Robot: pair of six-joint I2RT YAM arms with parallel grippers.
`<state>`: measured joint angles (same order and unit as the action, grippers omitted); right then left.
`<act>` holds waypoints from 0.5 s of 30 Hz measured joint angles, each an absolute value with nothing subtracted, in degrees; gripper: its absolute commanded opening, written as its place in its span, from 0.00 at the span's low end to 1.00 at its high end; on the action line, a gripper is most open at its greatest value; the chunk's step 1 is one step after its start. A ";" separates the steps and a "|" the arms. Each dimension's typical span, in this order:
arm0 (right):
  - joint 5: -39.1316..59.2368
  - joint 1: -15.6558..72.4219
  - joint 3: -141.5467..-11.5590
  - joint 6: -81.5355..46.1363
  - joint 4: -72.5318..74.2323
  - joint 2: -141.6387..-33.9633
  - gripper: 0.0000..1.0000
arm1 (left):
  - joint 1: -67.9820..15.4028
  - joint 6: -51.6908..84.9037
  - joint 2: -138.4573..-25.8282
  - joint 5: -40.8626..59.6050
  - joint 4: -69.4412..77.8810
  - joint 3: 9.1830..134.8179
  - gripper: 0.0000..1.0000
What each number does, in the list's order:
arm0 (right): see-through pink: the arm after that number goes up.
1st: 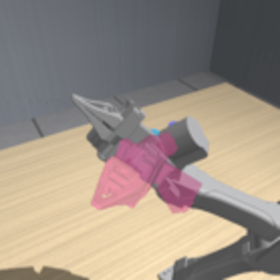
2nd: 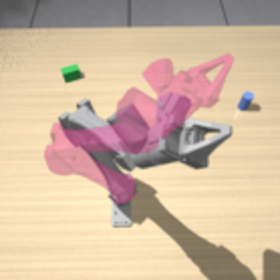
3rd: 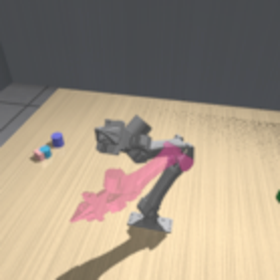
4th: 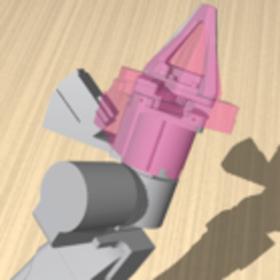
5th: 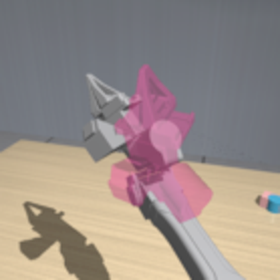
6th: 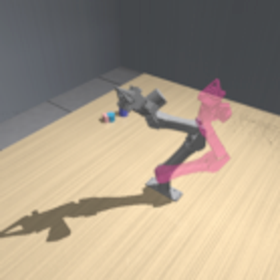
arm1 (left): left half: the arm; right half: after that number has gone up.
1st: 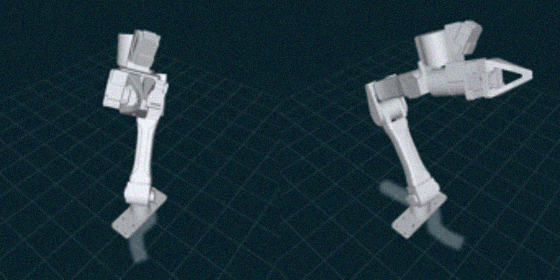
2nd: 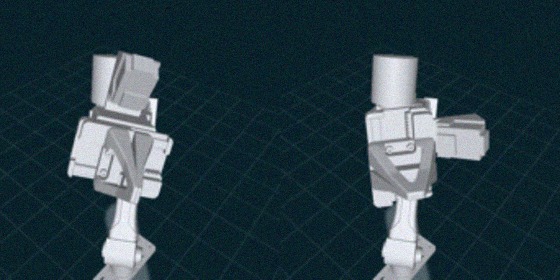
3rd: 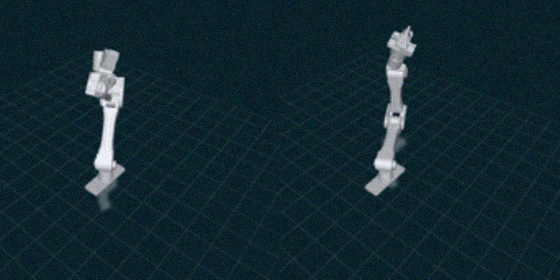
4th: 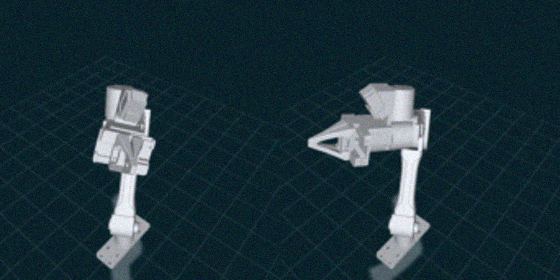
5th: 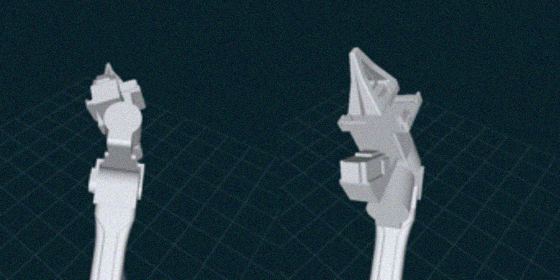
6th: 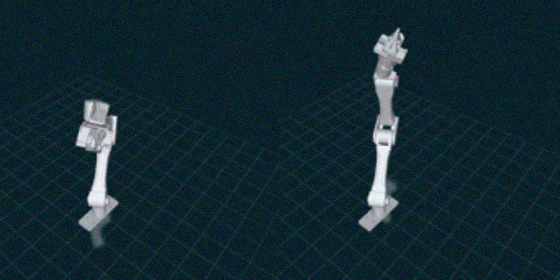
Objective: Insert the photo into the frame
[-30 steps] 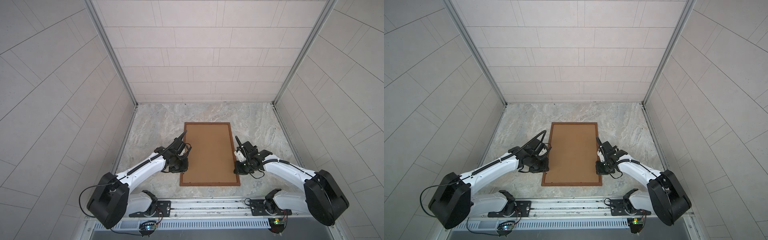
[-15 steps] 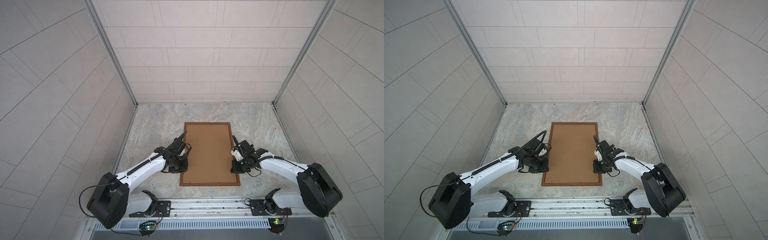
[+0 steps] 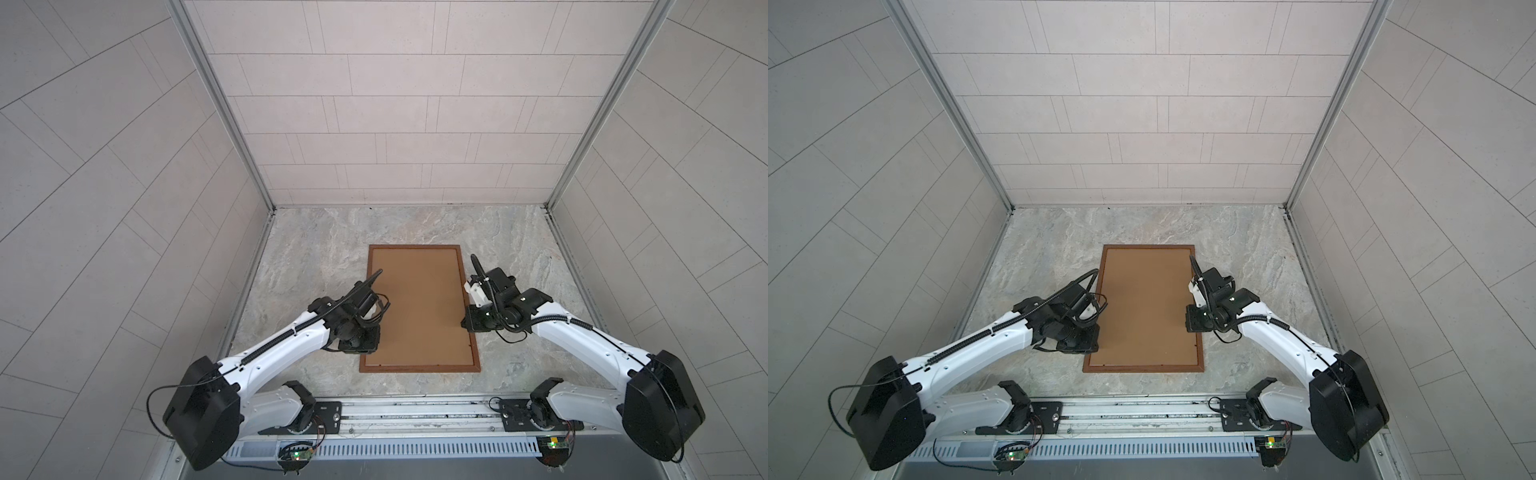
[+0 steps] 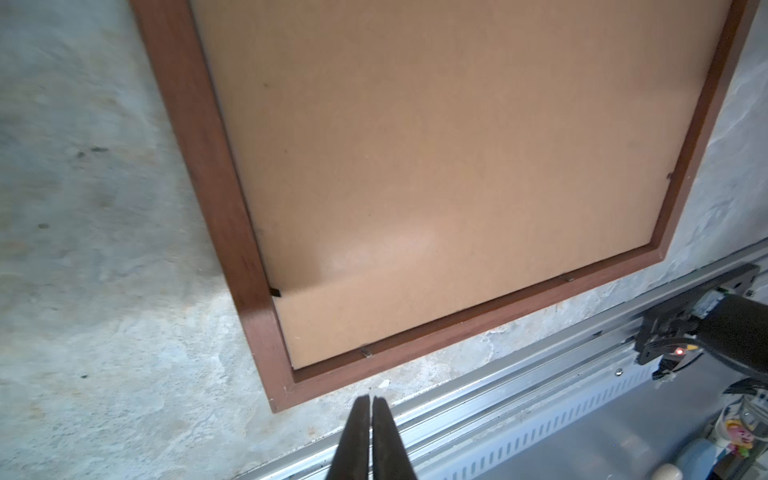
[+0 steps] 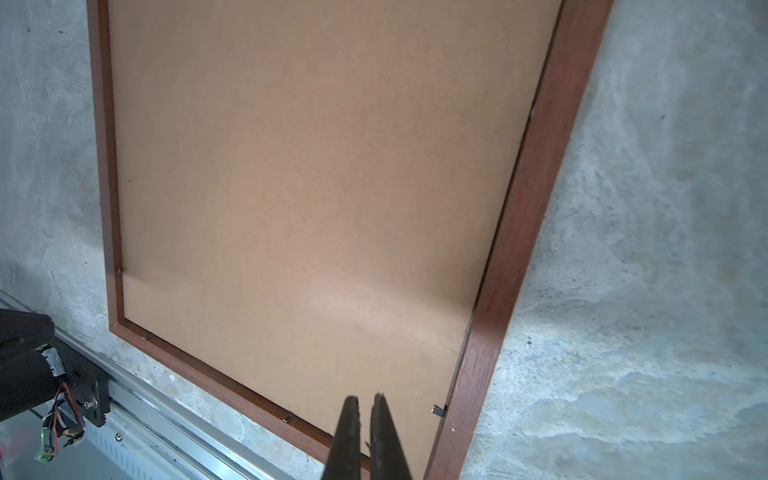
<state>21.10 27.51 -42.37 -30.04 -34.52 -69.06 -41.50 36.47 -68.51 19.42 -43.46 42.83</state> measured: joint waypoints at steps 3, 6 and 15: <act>21.17 27.88 -39.97 -30.26 -34.52 -69.06 0.00 | -44.84 39.59 -69.14 18.33 -41.58 40.91 0.04; 21.21 28.03 -38.15 -30.68 -34.22 -68.97 0.00 | -47.03 42.39 -69.97 17.26 -40.40 38.81 0.03; 22.11 28.12 -36.99 -31.81 -32.01 -68.64 0.00 | -50.04 47.77 -71.66 15.07 -36.03 36.07 0.03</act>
